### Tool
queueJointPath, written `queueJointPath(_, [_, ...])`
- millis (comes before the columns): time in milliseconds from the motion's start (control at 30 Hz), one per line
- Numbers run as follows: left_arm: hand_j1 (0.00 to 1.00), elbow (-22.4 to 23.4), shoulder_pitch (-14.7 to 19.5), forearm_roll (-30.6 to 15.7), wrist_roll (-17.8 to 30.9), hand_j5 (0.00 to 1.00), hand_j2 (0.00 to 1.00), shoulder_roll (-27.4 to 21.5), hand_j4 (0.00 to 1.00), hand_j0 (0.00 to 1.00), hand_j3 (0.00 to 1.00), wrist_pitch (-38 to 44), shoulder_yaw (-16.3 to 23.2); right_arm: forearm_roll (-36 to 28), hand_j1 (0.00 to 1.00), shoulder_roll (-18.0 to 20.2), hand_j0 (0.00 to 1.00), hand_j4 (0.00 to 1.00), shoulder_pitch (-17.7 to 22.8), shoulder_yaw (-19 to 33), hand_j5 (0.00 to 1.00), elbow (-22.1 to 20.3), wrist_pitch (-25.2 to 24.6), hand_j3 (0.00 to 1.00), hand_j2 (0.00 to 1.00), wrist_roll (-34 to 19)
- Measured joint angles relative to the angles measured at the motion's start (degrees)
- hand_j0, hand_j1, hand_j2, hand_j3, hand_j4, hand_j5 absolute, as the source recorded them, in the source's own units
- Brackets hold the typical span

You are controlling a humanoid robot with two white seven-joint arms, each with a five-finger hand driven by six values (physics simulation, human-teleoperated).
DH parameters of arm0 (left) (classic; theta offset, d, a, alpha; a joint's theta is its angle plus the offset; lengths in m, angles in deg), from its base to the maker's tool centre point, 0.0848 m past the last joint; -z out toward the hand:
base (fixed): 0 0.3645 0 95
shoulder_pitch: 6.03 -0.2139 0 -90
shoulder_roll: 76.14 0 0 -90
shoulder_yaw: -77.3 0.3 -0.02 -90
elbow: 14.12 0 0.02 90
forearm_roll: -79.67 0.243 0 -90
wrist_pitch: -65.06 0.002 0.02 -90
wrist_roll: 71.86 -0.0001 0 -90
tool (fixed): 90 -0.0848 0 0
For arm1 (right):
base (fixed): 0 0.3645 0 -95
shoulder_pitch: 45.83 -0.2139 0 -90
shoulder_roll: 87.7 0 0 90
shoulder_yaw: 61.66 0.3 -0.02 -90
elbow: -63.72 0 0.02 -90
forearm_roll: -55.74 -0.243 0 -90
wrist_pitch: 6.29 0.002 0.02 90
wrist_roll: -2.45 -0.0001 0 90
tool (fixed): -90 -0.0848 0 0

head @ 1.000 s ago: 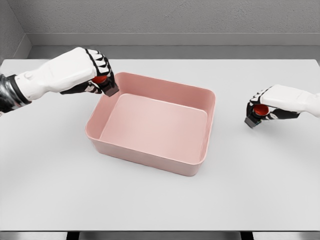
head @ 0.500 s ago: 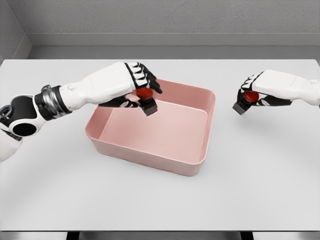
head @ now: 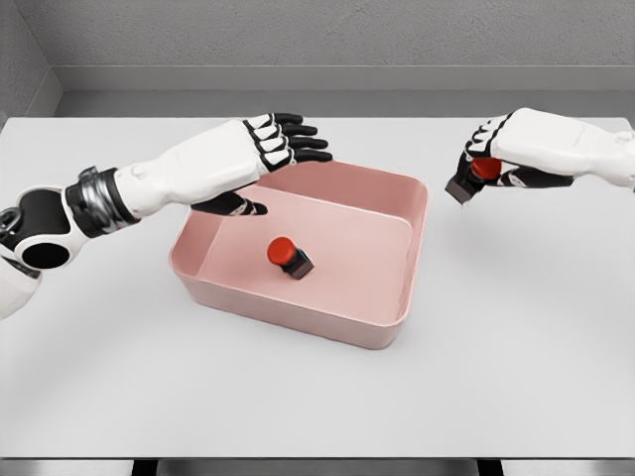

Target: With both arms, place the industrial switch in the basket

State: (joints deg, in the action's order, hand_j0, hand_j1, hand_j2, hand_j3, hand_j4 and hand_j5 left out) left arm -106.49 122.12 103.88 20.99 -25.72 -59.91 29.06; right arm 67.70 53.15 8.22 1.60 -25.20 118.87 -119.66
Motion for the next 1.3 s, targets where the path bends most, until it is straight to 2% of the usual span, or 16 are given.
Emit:
queueJointPath(300, [1.00,0.0,0.4,0.0,0.0,1.00,1.00,-0.6,1.00,1.00,1.00,0.0,-0.1,-0.3,0.48,-0.3,0.48,0.48,-1.5,-0.2,0.48,-4.0,0.0,0.48,0.48,0.0])
queueJointPath(367, [1.00,-0.1,2.0,-0.1,0.0,1.00,1.00,-2.9,1.00,1.00,1.00,0.0,-0.3,-0.3,0.48,-0.5,0.48,0.48,-1.6,-0.3,0.48,-4.5,0.0,0.48,0.48,0.0])
queueJointPath(467, [1.00,-0.1,3.2,0.0,0.1,1.00,1.00,-9.3,1.00,1.00,1.00,0.0,0.2,-0.3,0.48,-1.3,0.48,0.48,-1.7,-0.5,0.48,-4.9,0.0,0.48,0.48,0.0])
queueJointPath(533, [1.00,0.6,7.2,0.7,0.3,1.00,1.00,-13.4,1.00,1.00,1.00,0.0,2.8,-0.3,0.48,-2.3,0.48,0.48,-1.8,-0.6,0.48,-5.1,0.0,0.48,0.48,0.0])
queueJointPath(600, [1.00,1.5,7.6,2.2,0.4,1.00,1.00,-16.2,1.00,1.00,1.00,0.0,5.1,-0.3,0.48,-3.6,0.48,0.48,-2.4,-1.1,0.48,-5.1,0.0,0.48,0.48,-0.1])
queueJointPath(733, [1.00,2.8,7.4,4.6,0.2,1.00,1.00,-18.6,1.00,1.00,1.00,0.0,8.0,-0.3,0.48,-6.3,0.48,0.48,-3.7,-3.2,0.48,-5.1,0.0,0.48,0.48,-0.2])
queueJointPath(1000, [1.00,3.9,7.5,5.2,0.1,1.00,1.00,-19.7,1.00,1.00,1.00,0.0,8.9,-0.3,0.49,-9.6,0.49,0.49,-6.2,-6.8,0.49,-5.2,0.0,0.49,0.49,-0.5])
queueJointPath(1033, [1.00,4.0,7.5,5.2,0.1,1.00,1.00,-19.7,1.00,1.00,1.00,0.0,8.9,-0.3,0.55,-10.0,0.55,0.55,-6.9,-7.4,0.55,-5.2,0.0,0.55,0.55,-0.5])
queueJointPath(1167, [1.00,4.4,7.6,5.2,0.1,1.00,1.00,-19.8,1.00,1.00,1.00,0.0,8.9,-0.2,1.00,-11.1,1.00,1.00,-7.4,-8.6,1.00,-5.3,0.0,1.00,1.00,-0.3])
queueJointPath(1300, [1.00,4.7,7.6,5.3,0.1,1.00,1.00,-19.8,1.00,1.00,1.00,0.0,8.9,-0.3,1.00,-11.3,1.00,1.00,-8.0,-8.8,1.00,-5.8,0.0,1.00,1.00,-0.1])
